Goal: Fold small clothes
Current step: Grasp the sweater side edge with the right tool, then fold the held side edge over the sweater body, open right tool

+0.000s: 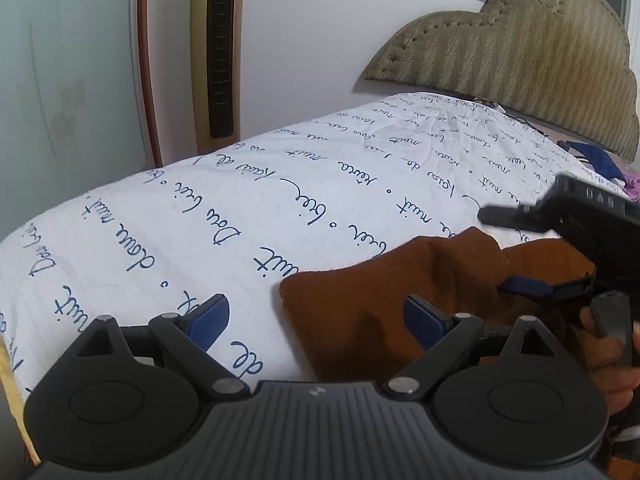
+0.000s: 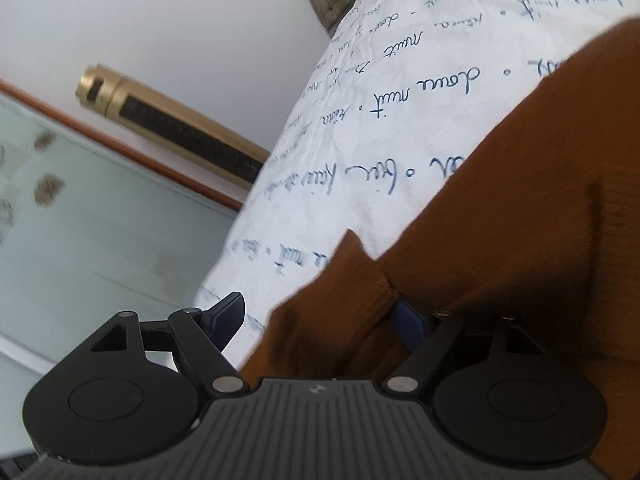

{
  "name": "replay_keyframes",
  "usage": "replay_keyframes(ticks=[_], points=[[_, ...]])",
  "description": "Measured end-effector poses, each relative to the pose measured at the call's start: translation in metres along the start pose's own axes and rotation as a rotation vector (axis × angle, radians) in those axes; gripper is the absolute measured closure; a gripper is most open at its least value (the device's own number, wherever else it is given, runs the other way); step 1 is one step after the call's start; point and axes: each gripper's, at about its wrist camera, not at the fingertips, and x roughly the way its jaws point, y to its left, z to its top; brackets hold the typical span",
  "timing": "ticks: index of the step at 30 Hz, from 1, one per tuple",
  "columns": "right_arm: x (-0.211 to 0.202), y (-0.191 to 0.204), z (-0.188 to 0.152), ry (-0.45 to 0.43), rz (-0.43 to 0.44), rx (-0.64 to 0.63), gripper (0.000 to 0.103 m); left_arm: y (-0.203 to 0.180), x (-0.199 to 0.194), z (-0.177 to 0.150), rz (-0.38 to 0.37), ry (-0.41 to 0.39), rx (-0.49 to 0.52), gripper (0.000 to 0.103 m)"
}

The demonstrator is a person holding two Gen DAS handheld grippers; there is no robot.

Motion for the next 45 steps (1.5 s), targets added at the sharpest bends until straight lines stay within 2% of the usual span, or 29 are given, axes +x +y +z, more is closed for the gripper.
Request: replay_keyframes(ticks=[2, 4, 6, 9, 12, 16, 20, 28, 34, 36, 45], points=[[0.002, -0.004, 0.003, -0.031, 0.013, 0.054, 0.038, -0.001, -0.001, 0.000, 0.006, -0.002, 0.006, 0.008], [0.006, -0.007, 0.005, -0.043, -0.019, 0.080, 0.073, -0.003, 0.000, 0.001, 0.005, 0.001, 0.004, 0.008], [0.009, -0.006, 0.004, -0.043, -0.071, 0.074, 0.090, -0.004, 0.000, 0.002, 0.002, 0.006, 0.000, 0.008], [0.005, -0.003, 0.004, -0.059, -0.086, 0.037, 0.091, -0.007, -0.002, 0.004, -0.008, 0.000, 0.000, 0.008], [-0.016, 0.016, 0.009, -0.120, -0.120, -0.065, 0.091, -0.014, -0.004, 0.008, -0.021, -0.006, 0.010, 0.008], [-0.062, 0.032, 0.025, -0.241, -0.157, -0.160, 0.091, -0.035, -0.005, 0.016, -0.053, -0.014, 0.055, 0.008], [-0.116, 0.027, 0.035, -0.354, -0.228, -0.202, 0.091, -0.065, -0.006, 0.017, -0.094, -0.023, 0.127, 0.008], [-0.215, -0.033, 0.033, -0.547, -0.324, -0.086, 0.091, -0.122, -0.002, 0.005, -0.147, -0.021, 0.260, 0.008], [-0.266, -0.084, 0.026, -0.658, -0.425, -0.009, 0.091, -0.141, 0.002, 0.001, -0.151, -0.004, 0.307, 0.008], [-0.281, -0.099, 0.023, -0.686, -0.463, 0.010, 0.091, -0.142, 0.003, 0.000, -0.149, -0.002, 0.311, 0.008], [-0.321, -0.154, -0.006, -0.739, -0.509, 0.142, 0.091, -0.148, 0.006, -0.003, -0.138, 0.021, 0.303, 0.008]])
